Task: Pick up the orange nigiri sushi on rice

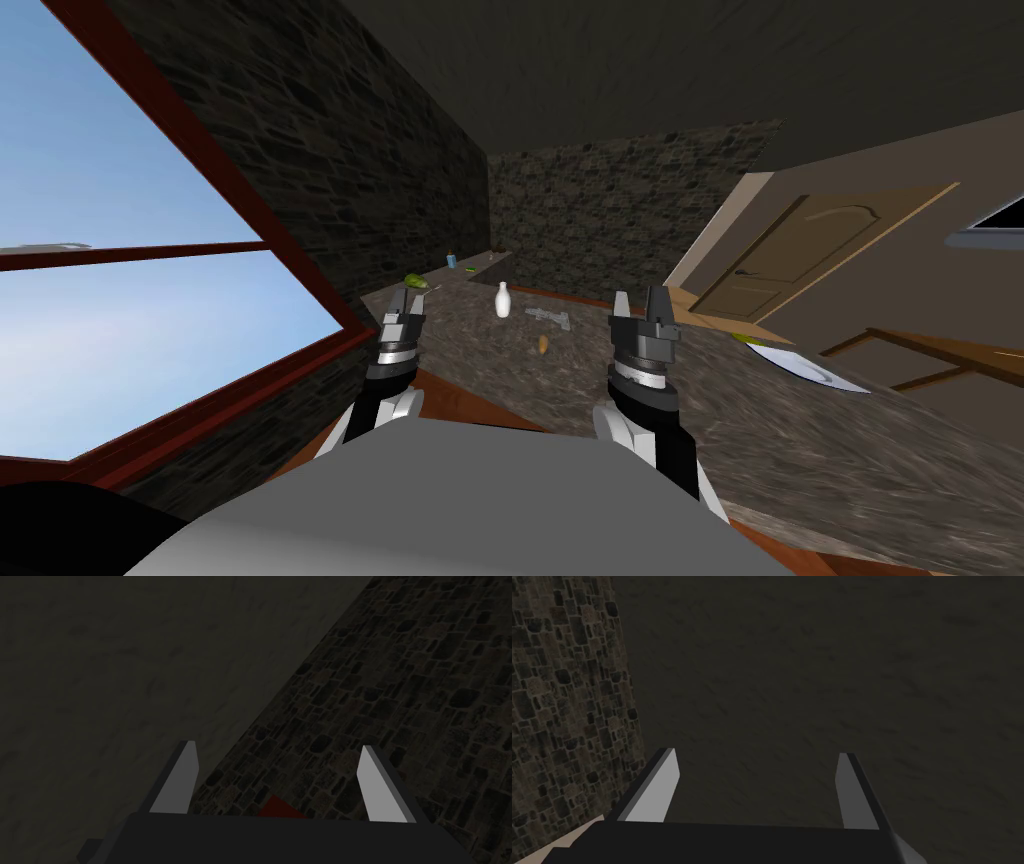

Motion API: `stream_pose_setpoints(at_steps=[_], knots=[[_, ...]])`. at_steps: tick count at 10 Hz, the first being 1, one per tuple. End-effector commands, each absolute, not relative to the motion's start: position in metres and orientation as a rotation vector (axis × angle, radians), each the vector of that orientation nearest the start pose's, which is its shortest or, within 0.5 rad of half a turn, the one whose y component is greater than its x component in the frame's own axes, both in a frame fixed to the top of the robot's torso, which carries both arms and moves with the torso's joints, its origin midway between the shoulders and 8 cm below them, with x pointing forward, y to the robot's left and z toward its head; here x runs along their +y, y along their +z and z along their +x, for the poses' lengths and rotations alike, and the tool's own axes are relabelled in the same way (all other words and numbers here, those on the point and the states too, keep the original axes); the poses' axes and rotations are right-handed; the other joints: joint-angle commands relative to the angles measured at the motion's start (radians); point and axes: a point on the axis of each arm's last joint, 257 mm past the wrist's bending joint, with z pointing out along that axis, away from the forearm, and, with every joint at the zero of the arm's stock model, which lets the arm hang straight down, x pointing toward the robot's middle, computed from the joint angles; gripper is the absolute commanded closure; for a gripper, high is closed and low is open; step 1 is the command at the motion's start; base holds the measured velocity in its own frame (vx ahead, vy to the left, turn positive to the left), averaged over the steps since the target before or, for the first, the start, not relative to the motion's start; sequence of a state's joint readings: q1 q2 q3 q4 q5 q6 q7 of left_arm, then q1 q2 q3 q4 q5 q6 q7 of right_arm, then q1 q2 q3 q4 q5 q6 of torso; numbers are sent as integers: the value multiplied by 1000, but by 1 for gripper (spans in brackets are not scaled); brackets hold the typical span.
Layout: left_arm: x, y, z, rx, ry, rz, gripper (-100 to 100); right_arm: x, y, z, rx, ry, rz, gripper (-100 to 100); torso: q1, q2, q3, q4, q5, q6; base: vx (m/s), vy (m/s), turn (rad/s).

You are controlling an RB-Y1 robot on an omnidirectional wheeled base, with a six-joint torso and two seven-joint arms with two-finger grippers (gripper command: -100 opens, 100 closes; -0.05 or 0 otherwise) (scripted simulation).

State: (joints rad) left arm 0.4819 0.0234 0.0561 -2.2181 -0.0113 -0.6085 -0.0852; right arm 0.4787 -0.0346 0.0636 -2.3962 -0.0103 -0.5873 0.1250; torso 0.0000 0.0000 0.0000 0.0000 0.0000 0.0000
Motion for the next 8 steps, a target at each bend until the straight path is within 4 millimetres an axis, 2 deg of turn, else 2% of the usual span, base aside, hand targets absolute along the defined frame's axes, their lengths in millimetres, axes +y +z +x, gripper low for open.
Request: stream_pose_setpoints(at_steps=[1, 5, 6, 7, 8], knots=[[291, 24, 336, 610, -1181, -544, 0, -244, 88, 307, 535, 1308, 428, -100, 0, 0, 0, 0, 0, 0, 4, 6, 46], [291, 24, 336, 610, -1181, -544, 0, -237, 55, 327, 712, 1290, 431, -100, 1, -1, -1, 0, 0, 0, 12, 19, 104], [291, 24, 336, 610, -1181, -544, 0, -235, 55, 327, 722, 1290, 421, -100, 1, -1, -1, 0, 0, 0, 13, 14, 33], [291, 24, 336, 610, -1181, -544, 0, -233, 42, 334, 782, 1280, 424, -100, 1, -1, -1, 0, 0, 0, 11, 16, 83], [291, 24, 336, 610, -1181, -544, 0, -232, 42, 334, 787, 1280, 419, -100, 1, -1, -1, 0, 0, 0, 8, 14, 52]])
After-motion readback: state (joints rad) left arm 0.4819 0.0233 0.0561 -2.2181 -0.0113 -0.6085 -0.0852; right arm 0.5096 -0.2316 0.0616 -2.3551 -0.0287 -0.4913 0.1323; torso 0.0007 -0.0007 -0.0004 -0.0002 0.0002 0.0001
